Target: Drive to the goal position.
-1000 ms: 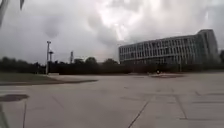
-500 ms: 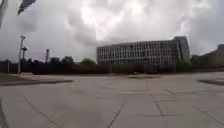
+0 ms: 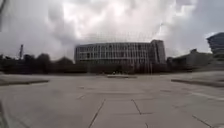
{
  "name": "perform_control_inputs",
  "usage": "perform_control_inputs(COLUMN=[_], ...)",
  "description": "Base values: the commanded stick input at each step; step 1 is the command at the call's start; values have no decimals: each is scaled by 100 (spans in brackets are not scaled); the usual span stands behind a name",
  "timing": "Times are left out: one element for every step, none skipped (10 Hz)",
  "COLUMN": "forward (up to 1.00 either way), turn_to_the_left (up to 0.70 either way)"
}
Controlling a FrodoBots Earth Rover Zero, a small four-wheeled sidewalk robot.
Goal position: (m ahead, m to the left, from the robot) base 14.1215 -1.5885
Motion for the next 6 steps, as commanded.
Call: perform_control_inputs(forward=[0,0,0,5,25,70], turn_to_the_left=[0,0,0,0,0,0])
